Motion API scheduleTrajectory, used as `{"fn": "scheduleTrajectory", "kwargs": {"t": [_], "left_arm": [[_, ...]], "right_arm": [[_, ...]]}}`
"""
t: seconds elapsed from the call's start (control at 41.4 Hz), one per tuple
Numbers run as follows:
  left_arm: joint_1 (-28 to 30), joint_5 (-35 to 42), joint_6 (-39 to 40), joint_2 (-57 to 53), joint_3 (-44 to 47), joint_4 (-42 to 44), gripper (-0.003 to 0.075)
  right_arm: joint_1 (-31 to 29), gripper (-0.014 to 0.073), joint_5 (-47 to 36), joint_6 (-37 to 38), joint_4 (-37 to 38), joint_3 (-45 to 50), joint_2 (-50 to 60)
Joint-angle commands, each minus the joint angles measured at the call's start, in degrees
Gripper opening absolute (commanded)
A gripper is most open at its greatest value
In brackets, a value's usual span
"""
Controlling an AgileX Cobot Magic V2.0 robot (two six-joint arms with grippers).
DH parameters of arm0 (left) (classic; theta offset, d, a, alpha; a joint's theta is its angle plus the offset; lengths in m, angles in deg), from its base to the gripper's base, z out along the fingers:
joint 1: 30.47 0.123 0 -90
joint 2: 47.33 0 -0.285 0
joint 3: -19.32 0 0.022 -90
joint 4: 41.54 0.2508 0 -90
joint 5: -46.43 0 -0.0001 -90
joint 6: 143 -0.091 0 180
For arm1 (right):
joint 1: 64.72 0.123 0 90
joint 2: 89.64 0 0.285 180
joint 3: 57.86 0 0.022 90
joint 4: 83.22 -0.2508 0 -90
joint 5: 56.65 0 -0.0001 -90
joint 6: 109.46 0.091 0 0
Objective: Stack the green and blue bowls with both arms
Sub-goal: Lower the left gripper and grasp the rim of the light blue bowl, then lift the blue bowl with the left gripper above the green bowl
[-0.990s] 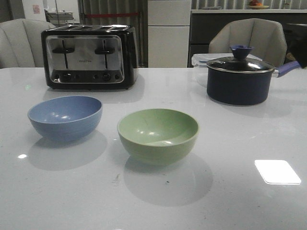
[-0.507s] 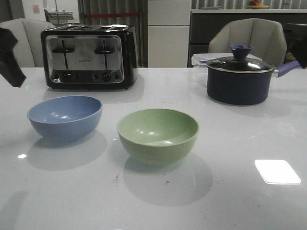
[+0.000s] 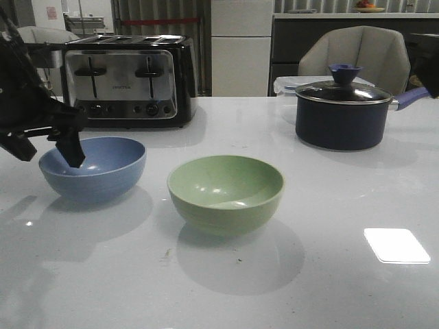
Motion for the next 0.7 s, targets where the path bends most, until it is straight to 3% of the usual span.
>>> {"fn": "scheduleTrajectory", "kwargs": {"t": [0.0,0.217,0.411,0.676], "left_arm": [[-0.4,3.0,-0.1,-1.5,-2.6,-2.6,0.0465],[-0.4,3.1,-0.1,-0.9,-2.7,-3.6,0.0246],[-0.3,1.8,-0.1,-2.2,-2.8,-3.6,0.0104],[-0.4,-2.0,-0.1,-10.7,-2.8,-5.3,0.0093]], "right_arm": [[-0.1,0.0405,-3.4,-0.4,-0.4,-1.5,0.3],[-0.1,0.0405,-3.4,-0.4,-0.4,-1.5,0.3],[-0.1,0.0405,-3.4,-0.4,-0.4,-1.5,0.3],[-0.1,0.0405,-3.4,-0.4,-0.4,-1.5,0.3]]}}
